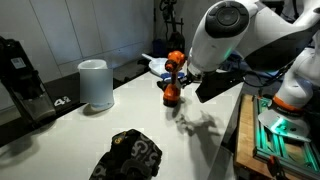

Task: Rotate the hand drilling machine clockwise and press the trigger switch

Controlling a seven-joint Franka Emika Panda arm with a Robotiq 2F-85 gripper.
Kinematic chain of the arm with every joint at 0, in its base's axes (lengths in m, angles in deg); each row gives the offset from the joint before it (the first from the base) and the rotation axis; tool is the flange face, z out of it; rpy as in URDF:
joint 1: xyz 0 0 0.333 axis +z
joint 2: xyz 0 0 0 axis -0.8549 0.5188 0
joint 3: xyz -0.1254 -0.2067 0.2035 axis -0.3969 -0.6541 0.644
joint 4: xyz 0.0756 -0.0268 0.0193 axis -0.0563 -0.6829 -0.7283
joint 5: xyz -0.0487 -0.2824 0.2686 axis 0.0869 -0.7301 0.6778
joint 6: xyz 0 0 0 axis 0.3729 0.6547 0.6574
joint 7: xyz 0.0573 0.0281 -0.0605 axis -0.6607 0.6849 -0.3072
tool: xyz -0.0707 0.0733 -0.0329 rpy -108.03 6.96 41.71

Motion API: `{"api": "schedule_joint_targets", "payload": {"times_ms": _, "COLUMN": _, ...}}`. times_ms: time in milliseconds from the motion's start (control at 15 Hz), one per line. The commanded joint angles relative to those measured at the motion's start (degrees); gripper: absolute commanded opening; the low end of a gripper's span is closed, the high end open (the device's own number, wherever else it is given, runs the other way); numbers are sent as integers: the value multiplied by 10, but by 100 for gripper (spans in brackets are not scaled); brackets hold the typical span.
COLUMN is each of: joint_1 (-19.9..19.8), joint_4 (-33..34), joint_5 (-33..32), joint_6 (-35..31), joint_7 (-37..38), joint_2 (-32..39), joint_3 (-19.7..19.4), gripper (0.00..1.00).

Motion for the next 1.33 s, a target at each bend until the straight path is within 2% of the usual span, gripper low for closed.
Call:
{"api": "schedule_joint_targets", "payload": {"times_ms": 0, "joint_1": 11, "joint_4": 4, "joint_5": 1, "joint_6": 2, "joint_7": -1, "joint_2": 1, "joint_3": -9, "gripper": 100}}
{"api": "schedule_joint_targets", "payload": {"times_ms": 133, "joint_1": 8, "joint_4": -3, "joint_5": -3, "joint_6": -15, "joint_7": -10, "joint_2": -1, "joint_3": -12, "gripper": 100}}
{"api": "schedule_joint_targets", "payload": {"times_ms": 400, "joint_1": 2, "joint_4": -35, "joint_5": -66, "joint_6": -43, "joint_7": -62, "joint_2": -11, "joint_3": -22, "gripper": 100}}
{"api": "schedule_joint_targets", "payload": {"times_ms": 667, "joint_1": -10, "joint_4": -80, "joint_5": -129, "joint_6": -131, "joint_7": -109, "joint_2": -23, "joint_3": -39, "gripper": 100}}
{"api": "schedule_joint_targets", "payload": {"times_ms": 800, "joint_1": -19, "joint_4": -108, "joint_5": -139, "joint_6": -187, "joint_7": -127, "joint_2": -28, "joint_3": -47, "gripper": 100}}
{"api": "schedule_joint_targets", "payload": {"times_ms": 867, "joint_1": -9, "joint_4": -68, "joint_5": -122, "joint_6": -139, "joint_7": -108, "joint_2": -6, "joint_3": -43, "gripper": 100}}
{"api": "schedule_joint_targets", "payload": {"times_ms": 1267, "joint_1": -10, "joint_4": -68, "joint_5": -123, "joint_6": -147, "joint_7": -110, "joint_2": -6, "joint_3": -45, "gripper": 100}}
